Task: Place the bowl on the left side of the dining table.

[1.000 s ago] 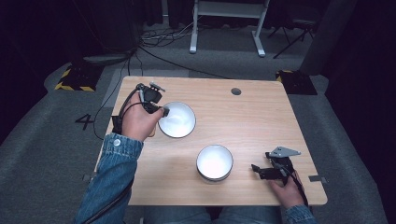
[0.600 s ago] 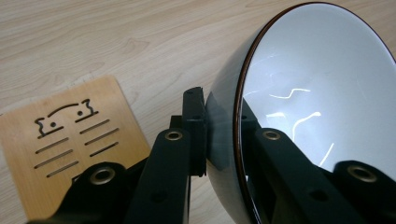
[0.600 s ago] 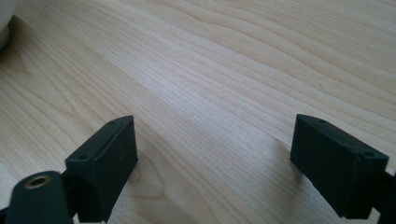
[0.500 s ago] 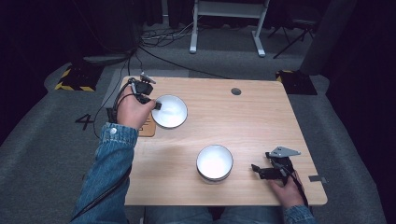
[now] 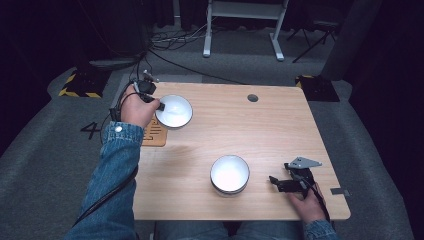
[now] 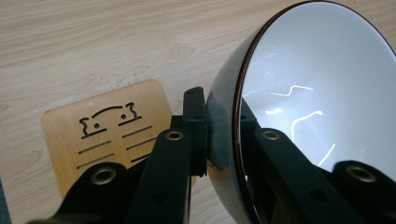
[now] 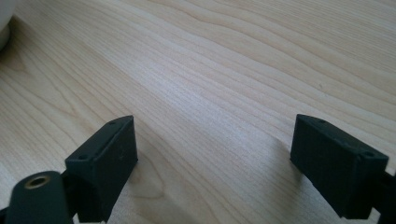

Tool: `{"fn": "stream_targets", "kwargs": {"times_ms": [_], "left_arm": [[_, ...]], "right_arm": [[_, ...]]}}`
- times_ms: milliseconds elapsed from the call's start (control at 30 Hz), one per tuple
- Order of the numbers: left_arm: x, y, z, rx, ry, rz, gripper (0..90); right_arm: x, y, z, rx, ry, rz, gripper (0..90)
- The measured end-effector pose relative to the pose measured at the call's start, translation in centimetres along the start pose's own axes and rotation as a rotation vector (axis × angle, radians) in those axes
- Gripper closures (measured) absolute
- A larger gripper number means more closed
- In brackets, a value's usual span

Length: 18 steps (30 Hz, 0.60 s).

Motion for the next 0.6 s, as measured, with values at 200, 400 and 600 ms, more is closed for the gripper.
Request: {"fn": "stream_targets", "kwargs": {"times_ms": [200,400,600], "left_arm": [[-1.5,-0.9,-0.2,-0.011,0.061,0.021,81.8],[-3.3,-1.2,-1.0,-0.001,0.125,0.012,81.8],[-4.8,-1.7,-1.3,0.007,0.186,0.018,81.9]], "right_arm": [[0.0,0.0,0.0,0.000,0.000,0.000,14.4],[0.1,0.0,0.0,-0.001,0.002,0.002,14.5],[0.0,0.0,0.0,-0.001,-0.002,0.003,14.5]]}}
Point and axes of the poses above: each handheld gripper's, and its own axes: y roughly backward along the jaws, z roughly out of its underside, x roughly to its right, the point moved 10 cm from there along -y, roughly forward along the jaws, and after that the axes turned 11 degrees about y, right-handed, at the moved point
